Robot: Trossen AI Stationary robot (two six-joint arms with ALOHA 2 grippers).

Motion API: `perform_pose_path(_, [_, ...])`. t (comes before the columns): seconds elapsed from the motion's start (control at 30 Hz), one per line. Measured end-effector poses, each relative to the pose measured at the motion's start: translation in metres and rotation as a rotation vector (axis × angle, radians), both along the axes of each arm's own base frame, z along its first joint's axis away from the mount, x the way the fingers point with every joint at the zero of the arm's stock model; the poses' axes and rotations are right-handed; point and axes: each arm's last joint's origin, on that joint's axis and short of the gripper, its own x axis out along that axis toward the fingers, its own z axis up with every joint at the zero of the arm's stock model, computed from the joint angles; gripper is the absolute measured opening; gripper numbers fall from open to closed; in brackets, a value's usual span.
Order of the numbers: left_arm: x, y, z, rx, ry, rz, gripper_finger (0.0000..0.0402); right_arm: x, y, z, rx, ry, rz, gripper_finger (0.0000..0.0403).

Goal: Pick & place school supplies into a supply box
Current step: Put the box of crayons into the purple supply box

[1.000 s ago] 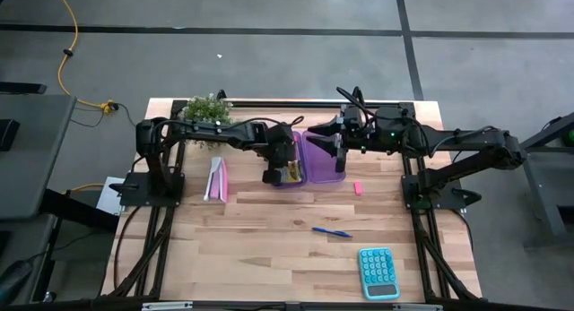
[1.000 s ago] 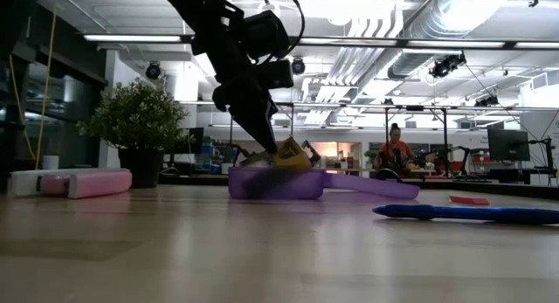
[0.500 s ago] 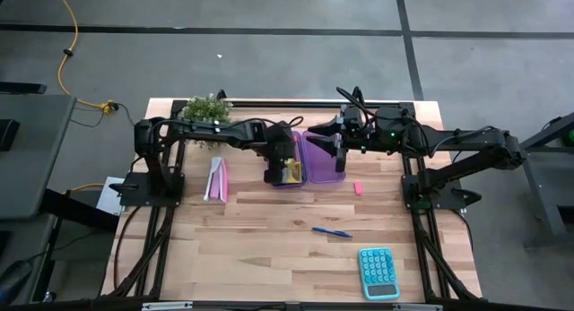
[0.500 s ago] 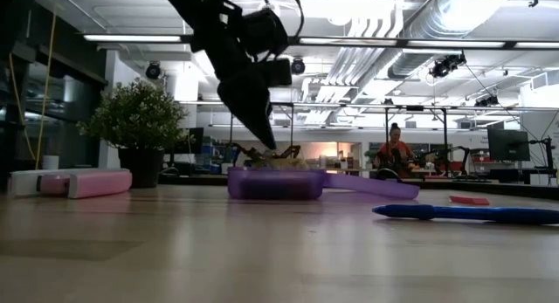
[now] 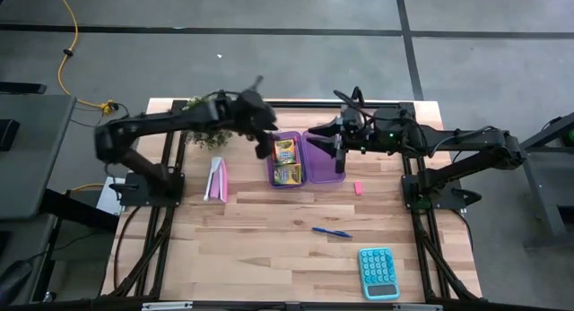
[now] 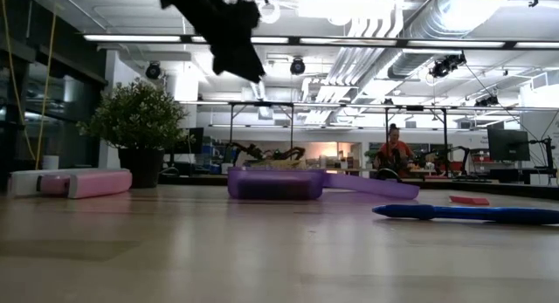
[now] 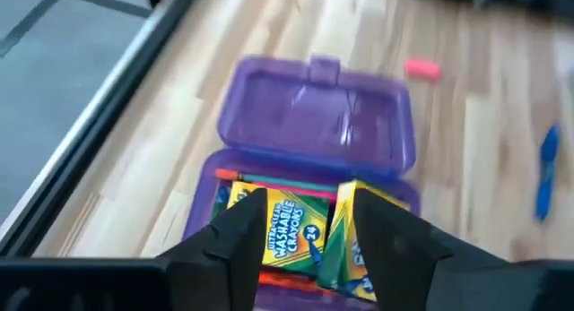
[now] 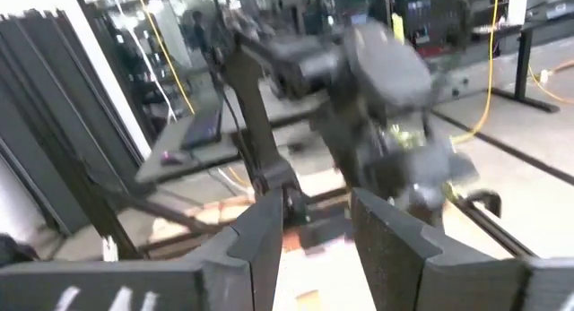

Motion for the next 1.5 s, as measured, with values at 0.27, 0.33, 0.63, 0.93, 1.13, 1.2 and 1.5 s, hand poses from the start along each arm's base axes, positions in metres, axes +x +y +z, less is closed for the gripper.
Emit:
perform_pose_path(0.27, [-0.058, -0.042, 0.001, -0.077, -0.421, 0.097, 0.0021, 0.009, -0.009, -0.024, -0.002, 0.174, -0.126, 0.0126])
perform_pose_path(0.33, [-0.068, -0.057, -0.005, -0.113, -0.535, 0.096, 0.0009, 0.019, -0.016, -0.034, 0.034, 0.207, -0.148, 0.0125])
perform_pose_path(0.63, [-0.085, -0.106, -0.001, -0.126, -0.875, 0.055, 0.0003, 0.077, -0.059, -0.13, 0.279, 0.502, -0.165, 0.002])
perform_pose_path(0.93, [-0.085, -0.124, 0.015, -0.108, -1.031, 0.004, 0.0, 0.104, -0.08, -0.22, 0.427, 0.711, -0.224, 0.0003])
perform_pose_path(1.13, [-0.085, -0.128, 0.014, -0.118, -1.019, -0.01, 0.0, 0.109, -0.075, -0.23, 0.464, 0.72, -0.172, 0.0001])
perform_pose_path(1.2, [-0.085, -0.128, 0.014, -0.119, -1.019, -0.011, 0.0, 0.11, -0.071, -0.229, 0.468, 0.72, -0.149, 0.0002])
perform_pose_path(1.5, [-0.085, -0.128, 0.013, -0.094, -1.007, -0.011, 0.0, 0.112, -0.058, -0.23, 0.462, 0.74, -0.086, 0.0])
